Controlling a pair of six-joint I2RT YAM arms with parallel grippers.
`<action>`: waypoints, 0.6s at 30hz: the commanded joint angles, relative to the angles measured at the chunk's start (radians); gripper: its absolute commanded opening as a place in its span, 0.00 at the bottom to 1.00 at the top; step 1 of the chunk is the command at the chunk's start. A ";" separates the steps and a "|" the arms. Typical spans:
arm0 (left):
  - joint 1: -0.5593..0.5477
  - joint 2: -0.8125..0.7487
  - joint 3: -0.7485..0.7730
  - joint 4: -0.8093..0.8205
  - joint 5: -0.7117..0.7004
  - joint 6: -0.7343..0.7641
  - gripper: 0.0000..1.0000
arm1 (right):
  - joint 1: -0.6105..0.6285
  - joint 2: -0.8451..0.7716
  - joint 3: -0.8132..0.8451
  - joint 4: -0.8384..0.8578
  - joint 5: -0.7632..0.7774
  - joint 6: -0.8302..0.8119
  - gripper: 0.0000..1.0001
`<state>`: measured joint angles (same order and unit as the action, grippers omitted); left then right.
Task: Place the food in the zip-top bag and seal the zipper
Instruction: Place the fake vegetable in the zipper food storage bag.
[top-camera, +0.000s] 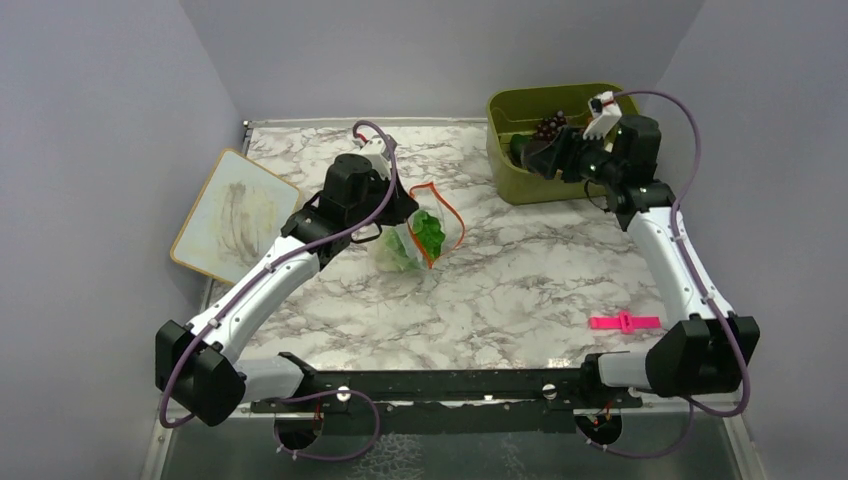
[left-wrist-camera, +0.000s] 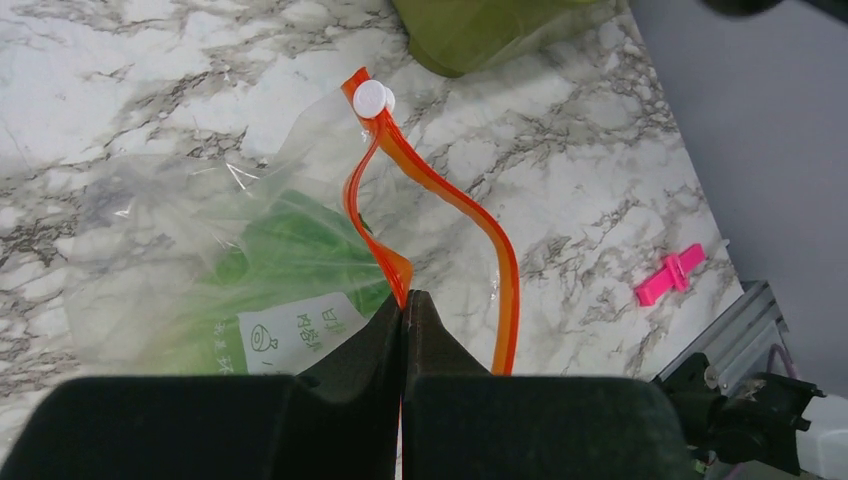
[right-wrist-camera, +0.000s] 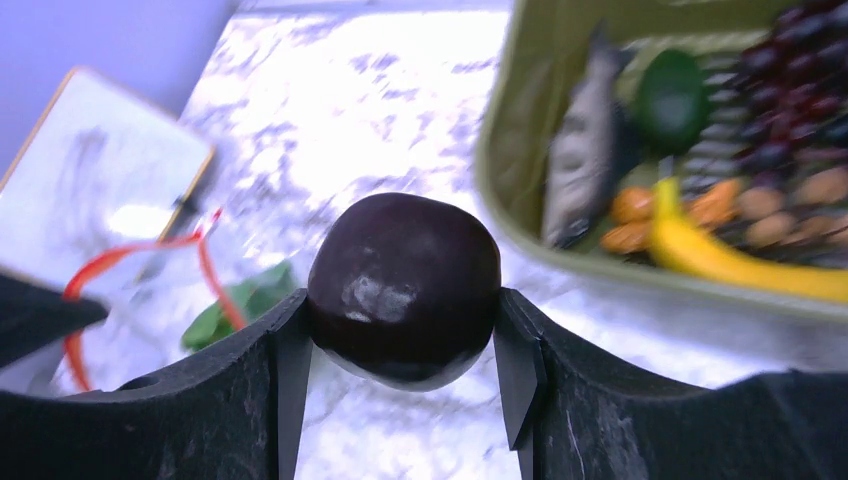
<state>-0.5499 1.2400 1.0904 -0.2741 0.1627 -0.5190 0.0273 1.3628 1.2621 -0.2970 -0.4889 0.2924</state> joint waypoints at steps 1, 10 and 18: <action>-0.001 0.005 0.063 0.012 0.052 -0.024 0.00 | 0.068 -0.112 -0.097 0.010 -0.133 0.071 0.30; -0.002 0.026 0.070 0.038 0.070 -0.051 0.00 | 0.215 -0.238 -0.210 0.060 -0.227 0.175 0.29; -0.001 0.040 0.077 0.079 0.129 -0.085 0.00 | 0.364 -0.195 -0.218 0.104 -0.210 0.193 0.30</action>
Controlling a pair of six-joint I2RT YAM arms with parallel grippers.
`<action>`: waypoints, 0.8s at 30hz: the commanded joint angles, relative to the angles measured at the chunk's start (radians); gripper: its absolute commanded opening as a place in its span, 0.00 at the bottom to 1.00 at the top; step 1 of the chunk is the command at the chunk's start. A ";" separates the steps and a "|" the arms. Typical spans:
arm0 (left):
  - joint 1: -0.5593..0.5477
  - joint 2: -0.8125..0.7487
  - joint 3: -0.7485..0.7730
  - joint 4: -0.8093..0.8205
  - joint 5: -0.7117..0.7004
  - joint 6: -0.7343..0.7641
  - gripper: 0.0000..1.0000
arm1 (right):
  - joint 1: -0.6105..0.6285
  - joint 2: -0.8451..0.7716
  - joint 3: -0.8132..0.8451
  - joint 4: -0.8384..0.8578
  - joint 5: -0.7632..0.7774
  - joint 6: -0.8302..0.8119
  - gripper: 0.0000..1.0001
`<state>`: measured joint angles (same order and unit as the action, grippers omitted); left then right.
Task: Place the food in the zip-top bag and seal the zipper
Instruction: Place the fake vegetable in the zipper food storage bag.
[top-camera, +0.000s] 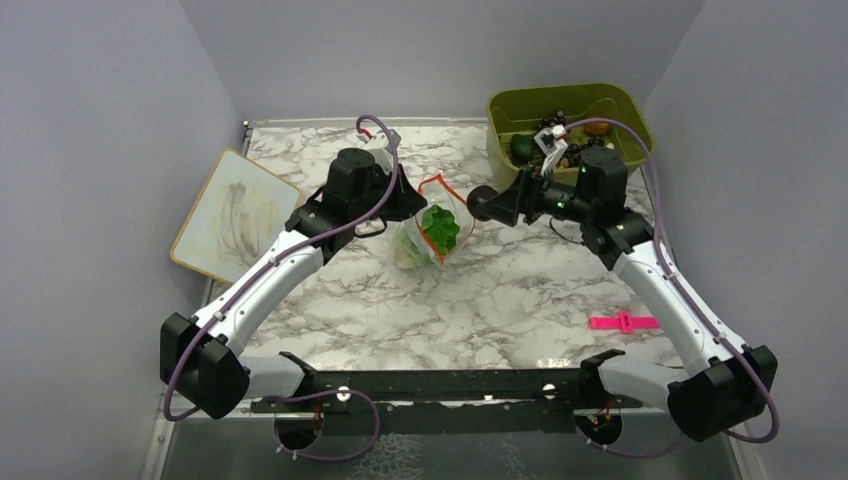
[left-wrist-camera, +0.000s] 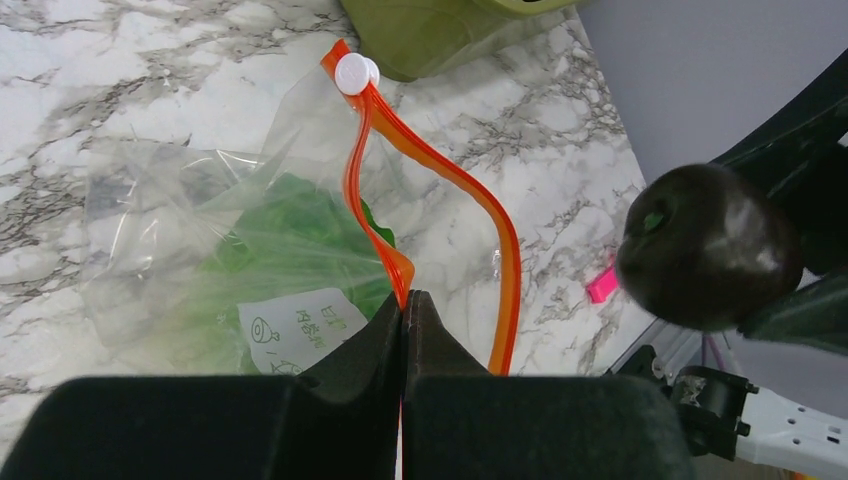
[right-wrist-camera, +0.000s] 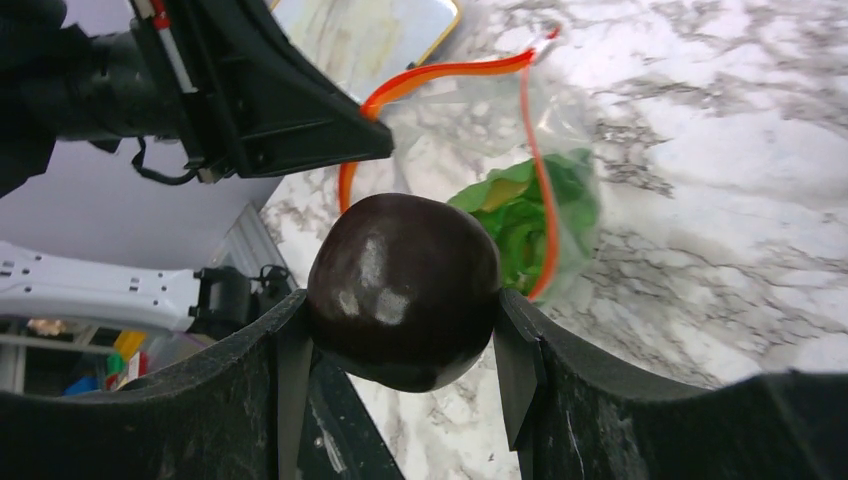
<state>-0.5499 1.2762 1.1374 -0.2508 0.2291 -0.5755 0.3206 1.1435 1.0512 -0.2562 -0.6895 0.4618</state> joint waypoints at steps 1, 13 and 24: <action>-0.001 0.005 0.034 0.054 0.066 -0.030 0.00 | 0.088 0.035 -0.002 0.068 0.007 0.024 0.30; -0.001 0.002 0.056 0.083 0.149 -0.082 0.00 | 0.240 0.224 0.049 0.122 0.185 0.085 0.32; -0.001 -0.007 0.049 0.133 0.195 -0.151 0.00 | 0.310 0.313 0.001 0.345 0.372 0.267 0.38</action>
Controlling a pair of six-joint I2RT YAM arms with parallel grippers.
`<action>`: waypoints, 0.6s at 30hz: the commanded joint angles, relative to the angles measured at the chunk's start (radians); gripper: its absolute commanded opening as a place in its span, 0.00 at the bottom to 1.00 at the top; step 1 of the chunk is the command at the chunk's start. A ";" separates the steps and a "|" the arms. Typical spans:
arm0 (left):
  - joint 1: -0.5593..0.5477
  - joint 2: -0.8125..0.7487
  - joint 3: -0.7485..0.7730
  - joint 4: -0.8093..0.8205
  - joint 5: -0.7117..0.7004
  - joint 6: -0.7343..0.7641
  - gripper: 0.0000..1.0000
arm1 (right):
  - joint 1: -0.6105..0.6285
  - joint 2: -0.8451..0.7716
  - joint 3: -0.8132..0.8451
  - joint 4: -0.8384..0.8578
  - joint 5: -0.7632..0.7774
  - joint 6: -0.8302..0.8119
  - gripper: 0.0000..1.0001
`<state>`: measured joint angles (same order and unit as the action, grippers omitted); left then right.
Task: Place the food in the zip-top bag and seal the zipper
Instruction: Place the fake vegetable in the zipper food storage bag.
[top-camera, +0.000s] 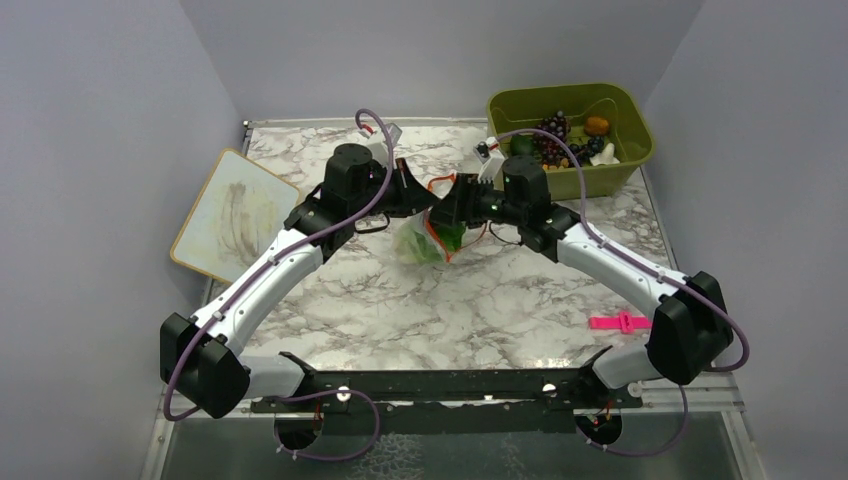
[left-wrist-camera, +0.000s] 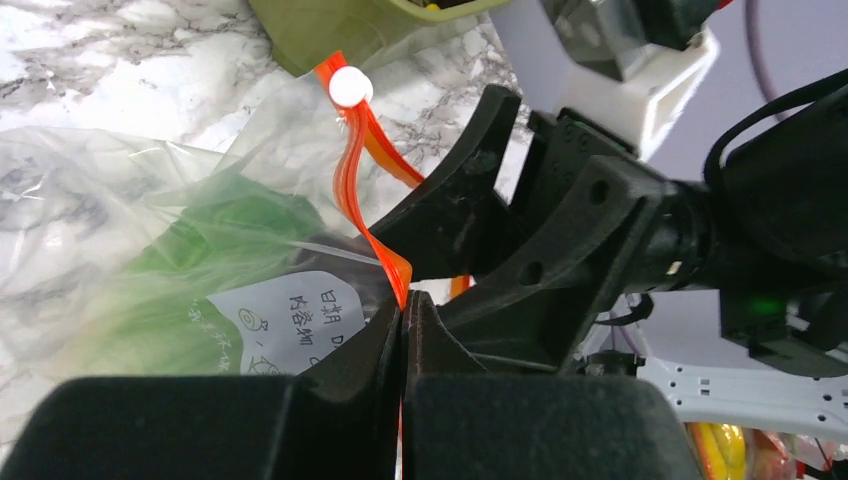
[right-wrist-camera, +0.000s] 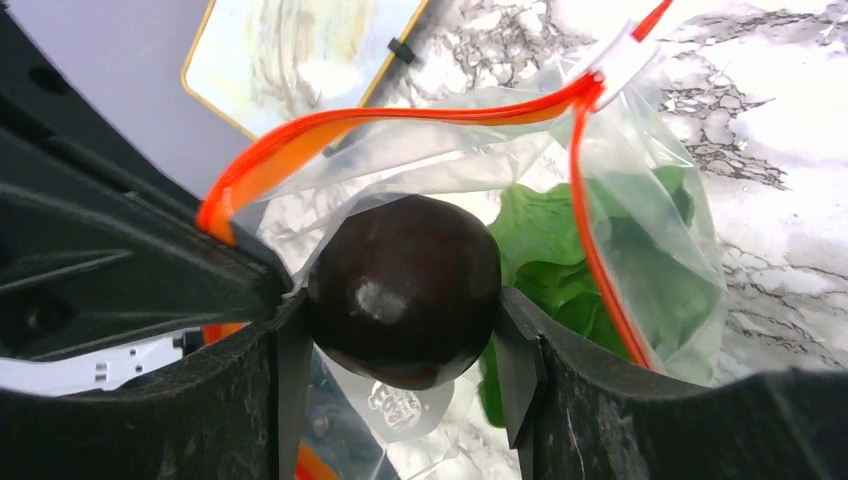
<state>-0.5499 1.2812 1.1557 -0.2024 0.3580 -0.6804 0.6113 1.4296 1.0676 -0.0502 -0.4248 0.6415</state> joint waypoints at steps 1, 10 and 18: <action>-0.002 -0.014 0.022 0.098 0.073 -0.057 0.00 | 0.024 0.036 -0.012 0.136 0.129 0.092 0.39; -0.002 -0.018 0.025 0.112 0.070 -0.063 0.00 | 0.030 0.120 0.027 0.103 0.145 0.079 0.62; 0.001 -0.081 -0.030 0.064 -0.064 -0.010 0.00 | 0.031 0.050 0.018 0.060 0.101 0.040 0.72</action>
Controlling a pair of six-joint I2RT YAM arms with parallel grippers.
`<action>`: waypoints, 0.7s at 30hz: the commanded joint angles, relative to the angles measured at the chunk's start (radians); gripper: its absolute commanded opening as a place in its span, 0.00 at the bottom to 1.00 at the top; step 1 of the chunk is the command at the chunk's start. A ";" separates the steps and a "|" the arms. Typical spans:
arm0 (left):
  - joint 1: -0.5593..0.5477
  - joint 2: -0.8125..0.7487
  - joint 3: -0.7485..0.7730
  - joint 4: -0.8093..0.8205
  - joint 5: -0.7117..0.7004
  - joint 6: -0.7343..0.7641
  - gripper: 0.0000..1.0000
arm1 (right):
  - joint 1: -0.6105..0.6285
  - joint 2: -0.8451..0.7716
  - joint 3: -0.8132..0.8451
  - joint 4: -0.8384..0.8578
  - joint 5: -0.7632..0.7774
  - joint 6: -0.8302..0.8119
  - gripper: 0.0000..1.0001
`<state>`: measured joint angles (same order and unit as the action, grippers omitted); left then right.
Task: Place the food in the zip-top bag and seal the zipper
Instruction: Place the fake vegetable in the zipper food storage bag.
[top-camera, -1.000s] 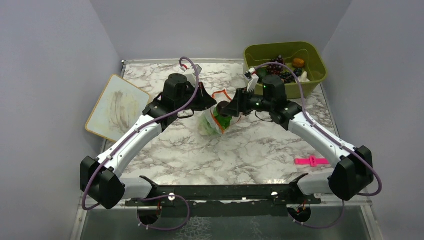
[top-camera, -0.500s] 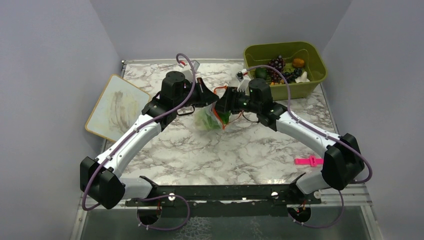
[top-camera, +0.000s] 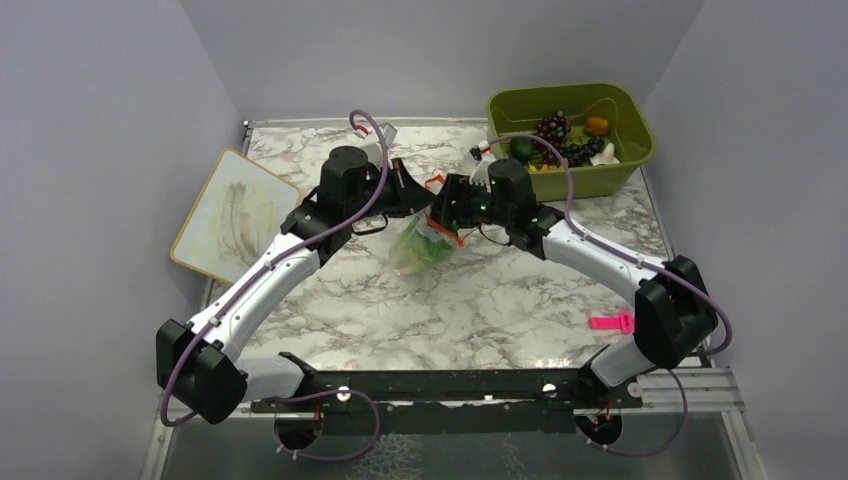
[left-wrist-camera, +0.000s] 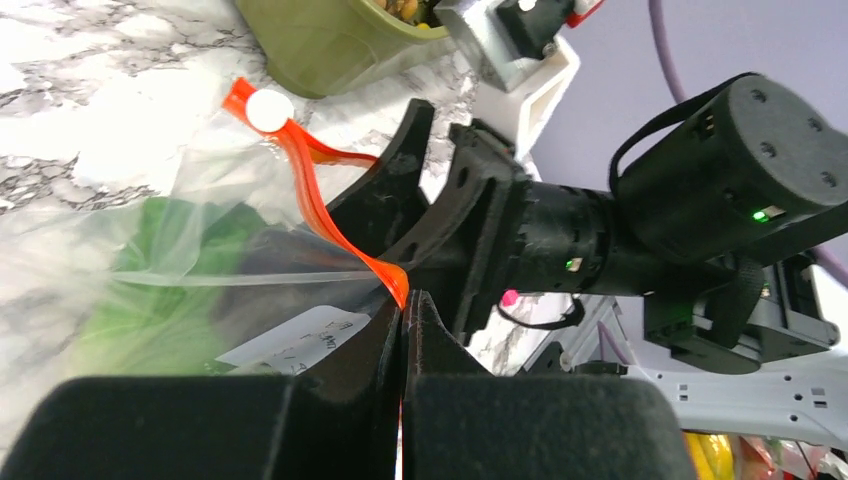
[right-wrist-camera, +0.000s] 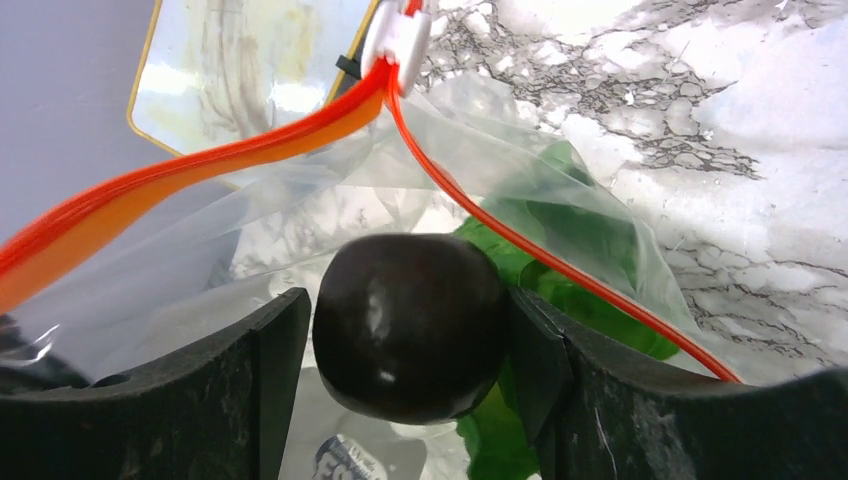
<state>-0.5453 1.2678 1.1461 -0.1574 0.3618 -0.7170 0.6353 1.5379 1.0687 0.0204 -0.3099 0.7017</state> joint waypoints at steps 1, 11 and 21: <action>-0.005 -0.068 -0.022 0.010 -0.074 0.033 0.00 | 0.006 -0.069 0.012 -0.018 -0.022 -0.012 0.72; -0.004 -0.066 -0.057 0.014 -0.069 0.040 0.00 | 0.005 -0.160 -0.010 -0.035 -0.062 0.041 0.79; -0.004 -0.082 -0.052 0.024 -0.054 0.038 0.00 | 0.006 -0.134 -0.035 -0.055 -0.077 0.057 0.24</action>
<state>-0.5453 1.2144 1.0969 -0.1761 0.3042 -0.6823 0.6350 1.4071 1.0538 -0.0570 -0.3420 0.7250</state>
